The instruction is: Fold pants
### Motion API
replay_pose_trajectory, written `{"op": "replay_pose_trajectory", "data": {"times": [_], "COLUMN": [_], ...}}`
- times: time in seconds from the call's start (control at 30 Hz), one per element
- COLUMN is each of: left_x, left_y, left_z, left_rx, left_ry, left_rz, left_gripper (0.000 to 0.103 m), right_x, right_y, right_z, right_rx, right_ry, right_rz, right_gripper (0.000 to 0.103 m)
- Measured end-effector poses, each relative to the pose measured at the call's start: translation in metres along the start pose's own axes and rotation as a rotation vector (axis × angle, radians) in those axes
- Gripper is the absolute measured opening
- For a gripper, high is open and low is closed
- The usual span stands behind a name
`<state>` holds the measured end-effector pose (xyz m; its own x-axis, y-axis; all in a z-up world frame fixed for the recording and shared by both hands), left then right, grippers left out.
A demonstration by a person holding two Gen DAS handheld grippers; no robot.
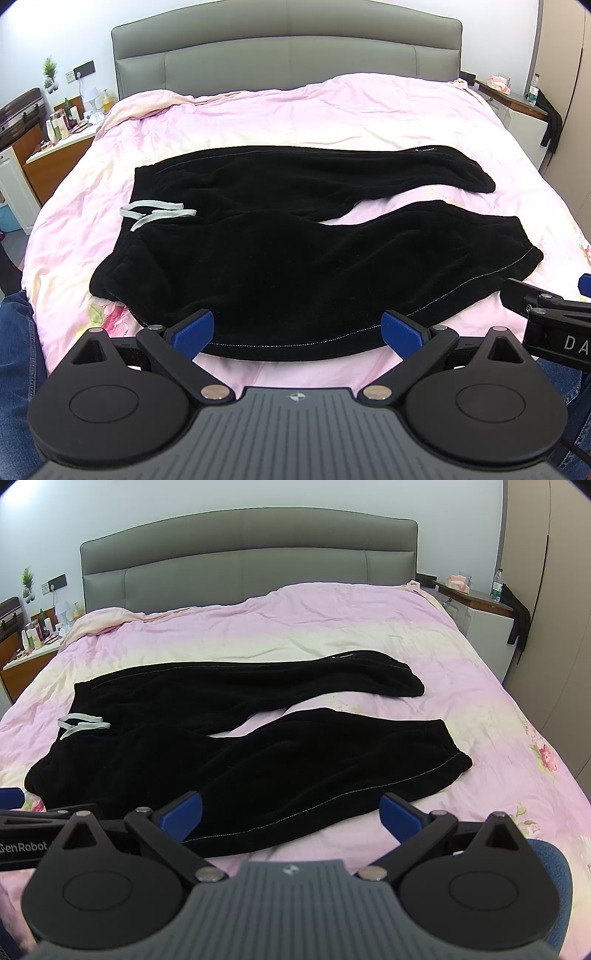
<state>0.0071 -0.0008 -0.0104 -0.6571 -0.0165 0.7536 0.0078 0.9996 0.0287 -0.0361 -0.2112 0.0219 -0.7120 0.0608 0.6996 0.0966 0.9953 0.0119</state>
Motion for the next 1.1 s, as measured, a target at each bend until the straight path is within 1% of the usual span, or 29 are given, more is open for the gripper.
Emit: {"op": "replay_pose_trajectory", "data": {"times": [1.1], "left_x": [0.0008], "left_y": [0.0003], "left_z": [0.0012], "left_rx": [0.002], "left_ry": [0.0], "left_rz": [-0.001], "left_gripper": [0.103], "right_x": [-0.0019], "right_y": [-0.0036], "right_z": [0.0004], "right_rx": [-0.002], "right_ry": [0.008], "right_rz": [0.006], "right_gripper": [0.098]}}
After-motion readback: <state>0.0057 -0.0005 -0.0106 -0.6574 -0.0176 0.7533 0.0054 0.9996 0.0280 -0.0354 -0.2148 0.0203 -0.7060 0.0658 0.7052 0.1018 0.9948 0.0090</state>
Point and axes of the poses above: each gripper's, at about its wrist camera, not at the fingertips, and x roughly against the way its jaws point, y to its left, z to its underside, the point moved 1 cm from there along -x, roughly the way its jaws point, and after that the axes turned 1 degree about -z, right-handed, at the moved point
